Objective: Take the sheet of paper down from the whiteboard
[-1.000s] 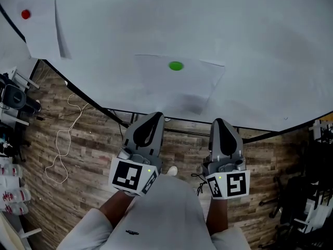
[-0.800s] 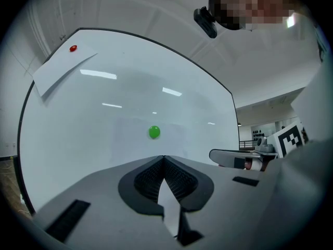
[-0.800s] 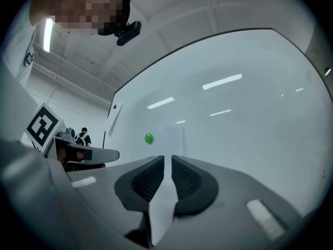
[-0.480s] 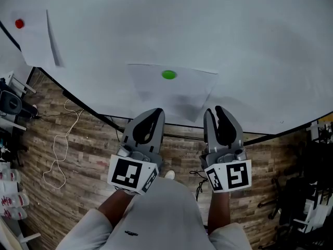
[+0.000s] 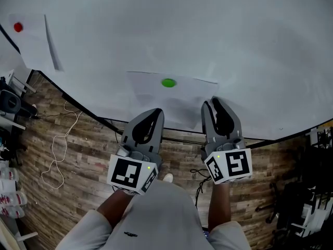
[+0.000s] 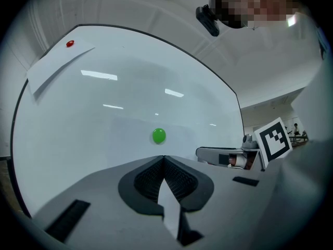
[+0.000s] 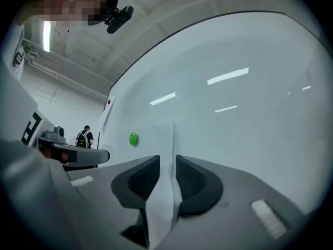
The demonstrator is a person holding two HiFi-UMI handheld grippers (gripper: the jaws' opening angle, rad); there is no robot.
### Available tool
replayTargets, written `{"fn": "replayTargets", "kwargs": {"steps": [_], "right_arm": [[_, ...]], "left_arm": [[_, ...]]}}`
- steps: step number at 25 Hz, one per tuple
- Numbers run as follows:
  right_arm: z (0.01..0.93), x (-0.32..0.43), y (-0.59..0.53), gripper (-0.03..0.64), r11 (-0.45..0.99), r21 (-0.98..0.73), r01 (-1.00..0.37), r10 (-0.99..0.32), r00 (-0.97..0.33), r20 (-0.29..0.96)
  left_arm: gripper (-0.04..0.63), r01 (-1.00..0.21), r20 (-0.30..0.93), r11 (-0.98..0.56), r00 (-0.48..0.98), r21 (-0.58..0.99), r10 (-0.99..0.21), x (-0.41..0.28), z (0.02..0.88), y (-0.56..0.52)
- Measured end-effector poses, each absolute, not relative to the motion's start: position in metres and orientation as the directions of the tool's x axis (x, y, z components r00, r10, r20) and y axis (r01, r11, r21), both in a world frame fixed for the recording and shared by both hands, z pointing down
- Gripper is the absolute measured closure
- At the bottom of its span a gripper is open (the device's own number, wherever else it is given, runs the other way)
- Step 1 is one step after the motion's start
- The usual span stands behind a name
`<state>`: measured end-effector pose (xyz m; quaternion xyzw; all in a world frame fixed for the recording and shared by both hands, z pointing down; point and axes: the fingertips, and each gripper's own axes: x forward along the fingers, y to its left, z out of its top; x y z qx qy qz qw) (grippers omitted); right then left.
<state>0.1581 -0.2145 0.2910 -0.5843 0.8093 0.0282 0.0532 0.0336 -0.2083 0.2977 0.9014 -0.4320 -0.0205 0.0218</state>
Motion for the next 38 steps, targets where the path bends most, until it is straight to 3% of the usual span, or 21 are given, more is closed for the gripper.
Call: {"fn": "replayTargets", "kwargs": {"steps": [8, 11, 23, 28, 38], "right_arm": [[0.29, 0.159, -0.226, 0.526, 0.315, -0.023, -0.949, -0.945, -0.312, -0.101], [0.289, 0.159, -0.226, 0.602, 0.311, -0.014, -0.95, -0.946, -0.309, -0.097], [0.289, 0.154, -0.221, 0.606, 0.313, -0.02, -0.95, -0.946, -0.31, -0.096], [0.29, 0.154, -0.221, 0.606, 0.311, -0.025, -0.95, -0.947, -0.307, -0.099], [0.289, 0.153, -0.22, 0.606, 0.317, -0.05, -0.947, -0.944, -0.31, -0.112]], "left_arm": [[0.589, -0.788, -0.022, -0.613, 0.613, 0.054, -0.79, 0.03, 0.295, -0.214], [0.589, -0.788, -0.021, -0.613, 0.613, 0.054, -0.79, 0.03, 0.295, -0.214], [0.586, -0.792, -0.054, -0.609, 0.607, 0.041, -0.793, 0.031, 0.284, -0.218], [0.5, -0.798, -0.066, -0.603, 0.6, 0.028, -0.797, 0.038, 0.273, -0.223], [0.462, -0.835, -0.078, -0.548, 0.544, 0.041, -0.835, 0.051, 0.26, -0.236]]}}
